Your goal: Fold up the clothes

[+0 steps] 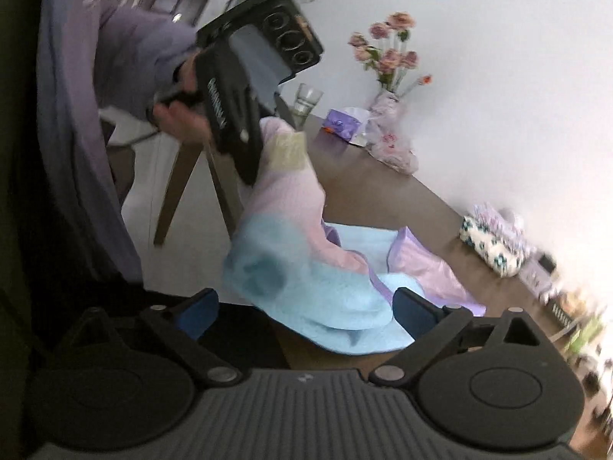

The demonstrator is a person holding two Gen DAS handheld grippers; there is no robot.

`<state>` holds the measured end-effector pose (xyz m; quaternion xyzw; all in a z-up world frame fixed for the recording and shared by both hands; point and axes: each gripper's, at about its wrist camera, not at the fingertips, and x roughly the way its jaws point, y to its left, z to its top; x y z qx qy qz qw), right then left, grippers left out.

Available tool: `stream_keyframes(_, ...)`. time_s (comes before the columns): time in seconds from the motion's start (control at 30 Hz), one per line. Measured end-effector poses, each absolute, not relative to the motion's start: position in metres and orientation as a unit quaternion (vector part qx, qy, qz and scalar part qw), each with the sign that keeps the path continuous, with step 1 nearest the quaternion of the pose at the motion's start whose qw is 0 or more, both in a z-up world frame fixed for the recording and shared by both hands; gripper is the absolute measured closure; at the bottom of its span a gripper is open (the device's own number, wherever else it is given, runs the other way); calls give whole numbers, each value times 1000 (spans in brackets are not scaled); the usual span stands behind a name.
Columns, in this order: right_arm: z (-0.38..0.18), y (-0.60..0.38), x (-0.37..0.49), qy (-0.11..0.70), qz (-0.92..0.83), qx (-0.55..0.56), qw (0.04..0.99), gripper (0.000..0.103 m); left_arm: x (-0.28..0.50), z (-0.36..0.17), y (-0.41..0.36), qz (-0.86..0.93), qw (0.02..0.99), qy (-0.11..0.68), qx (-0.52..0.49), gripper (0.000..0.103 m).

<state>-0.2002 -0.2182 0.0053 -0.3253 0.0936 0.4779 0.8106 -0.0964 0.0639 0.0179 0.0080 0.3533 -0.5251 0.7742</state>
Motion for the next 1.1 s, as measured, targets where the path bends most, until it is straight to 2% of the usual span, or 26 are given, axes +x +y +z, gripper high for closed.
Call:
stream_keyframes(0.07,9,-211,-191,94,496,-322,801,15,-92,18,68,-528,769,360,-7,90)
stream_keyframes(0.1,11,-208,-186,102,509,-315,795,29,-90,18,69,-530,766,364,-15,90)
stream_keyframes(0.13,12,-205,-179,121,523,-304,787,51,-89,17,69,-532,763,367,-16,90)
stream_keyframes(0.17,14,-203,-170,152,539,-282,779,68,-87,17,70,-537,757,371,-24,90)
stream_keyframes(0.2,16,-207,-157,189,559,-236,772,92,-84,16,71,-543,750,376,-33,90)
stream_keyframes(0.23,19,-213,-142,227,579,-178,762,91,-78,15,76,-545,746,378,-60,88)
stream_keyframes(0.37,15,-246,-75,354,575,86,733,90,-51,8,101,-529,732,382,-194,65)
stream_keyframes(0.43,11,-257,-52,392,525,169,736,87,-41,2,109,-503,735,389,-233,64)
stream_keyframes(0.6,7,-260,-52,386,480,184,766,84,-36,-6,104,-420,779,397,-244,64)
stream_keyframes(0.8,-1,-259,-59,390,451,208,776,84,-36,-10,95,-411,777,394,-268,63)
stream_keyframes(0.87,0,-260,-57,389,453,196,778,64,-37,-11,95,-404,777,391,-281,49)
stream_keyframes(0.9,1,-261,-57,384,450,189,783,47,-35,-14,96,-395,778,392,-292,47)
stream_keyframes(0.93,2,-263,-56,380,448,183,788,39,-33,-16,96,-385,777,396,-302,46)
stream_keyframes(1.0,2,-265,-52,376,439,179,796,39,-26,-20,95,-371,770,405,-325,47)
stream_keyframes(1.03,0,-266,-48,380,432,188,796,40,-25,-21,93,-371,770,403,-327,52)
stream_keyframes(1.07,-2,-268,-45,382,426,199,795,41,-25,-21,90,-373,770,400,-329,66)
stream_keyframes(1.1,-5,-269,-41,383,425,210,793,50,-27,-18,86,-369,779,394,-319,73)
